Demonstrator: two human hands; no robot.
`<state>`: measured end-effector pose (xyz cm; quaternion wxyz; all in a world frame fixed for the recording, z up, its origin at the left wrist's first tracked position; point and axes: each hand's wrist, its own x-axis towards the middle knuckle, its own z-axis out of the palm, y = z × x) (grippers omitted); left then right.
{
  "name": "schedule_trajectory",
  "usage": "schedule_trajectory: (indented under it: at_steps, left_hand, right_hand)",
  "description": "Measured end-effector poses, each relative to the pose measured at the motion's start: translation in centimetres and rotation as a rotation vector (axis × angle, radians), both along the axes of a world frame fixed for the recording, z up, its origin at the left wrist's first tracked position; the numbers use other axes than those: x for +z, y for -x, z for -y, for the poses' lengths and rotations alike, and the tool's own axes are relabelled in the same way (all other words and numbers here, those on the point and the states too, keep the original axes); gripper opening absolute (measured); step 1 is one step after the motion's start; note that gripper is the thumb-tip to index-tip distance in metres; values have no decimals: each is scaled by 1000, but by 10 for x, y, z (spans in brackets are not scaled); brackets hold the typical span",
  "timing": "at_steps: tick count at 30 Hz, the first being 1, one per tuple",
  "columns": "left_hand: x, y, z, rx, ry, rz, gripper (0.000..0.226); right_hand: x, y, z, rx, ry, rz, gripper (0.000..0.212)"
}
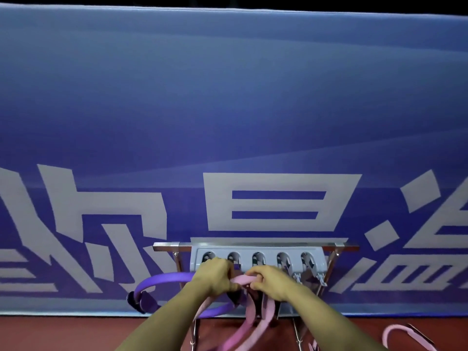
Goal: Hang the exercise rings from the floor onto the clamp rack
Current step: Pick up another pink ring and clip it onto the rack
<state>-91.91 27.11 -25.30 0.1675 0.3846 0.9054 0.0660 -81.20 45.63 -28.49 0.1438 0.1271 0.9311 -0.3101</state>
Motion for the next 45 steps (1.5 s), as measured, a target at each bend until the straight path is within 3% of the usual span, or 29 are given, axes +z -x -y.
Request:
schedule_trajectory:
  at_steps: [8,15,27,33,39,45]
  left_hand:
    - [-7,11,-8,23,26,57,40]
    - [-13,13,-7,42,27,133,41]
    - [-9,4,-2,26,60,122,43]
    - [4,2,9,62,-79,150,27]
    - [5,-9,5,59,-372,195,8]
    - [-14,-56,-28,-85,-560,427,24]
  right_hand:
    - [-5,15,-9,8,5,18,44]
    - [-12,20,-10,28,0,10,26]
    - [1,5,-6,9,-49,-37,26]
    - [27,-10,-7,-28,-59,-71,26]
    - [46,-45,0,-165,-133,-215,33]
    - [50,-103,3,-316,-171,-289,37]
